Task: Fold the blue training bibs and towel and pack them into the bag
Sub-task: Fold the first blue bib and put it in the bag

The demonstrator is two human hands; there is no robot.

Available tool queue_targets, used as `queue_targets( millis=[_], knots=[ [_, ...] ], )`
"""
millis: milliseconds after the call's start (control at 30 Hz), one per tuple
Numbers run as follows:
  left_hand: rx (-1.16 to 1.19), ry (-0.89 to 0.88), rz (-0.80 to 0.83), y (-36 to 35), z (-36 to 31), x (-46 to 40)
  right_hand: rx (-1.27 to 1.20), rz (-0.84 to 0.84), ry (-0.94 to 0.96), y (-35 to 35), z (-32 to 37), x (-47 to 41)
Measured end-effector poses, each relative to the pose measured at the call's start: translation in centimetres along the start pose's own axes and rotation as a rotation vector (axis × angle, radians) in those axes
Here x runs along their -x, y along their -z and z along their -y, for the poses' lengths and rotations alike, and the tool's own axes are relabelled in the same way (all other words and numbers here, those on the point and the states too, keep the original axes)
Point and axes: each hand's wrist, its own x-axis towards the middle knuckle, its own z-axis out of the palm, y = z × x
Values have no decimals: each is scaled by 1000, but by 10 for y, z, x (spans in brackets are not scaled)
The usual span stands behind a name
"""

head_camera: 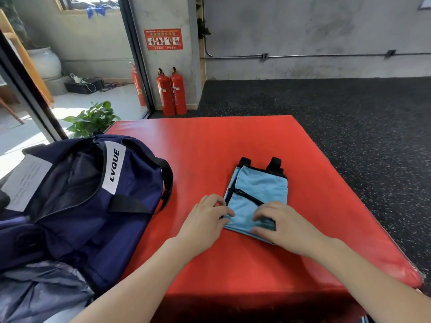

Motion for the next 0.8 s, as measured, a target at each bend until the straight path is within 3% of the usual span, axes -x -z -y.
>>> queue_targets(
  millis=[300,433,600,800],
  knots=[
    [26,3,136,4,1,-3,-44,-56,48,-13,3,4],
    [2,21,171,7,0,-5,-159,-56,-39,-11,6,2],
    [1,-37,71,5,-6,-12,-258,-105,-135,0,10,7],
    [197,13,-24,4,-24,-12,-42,-45,-178,12,4,21]
  ],
)
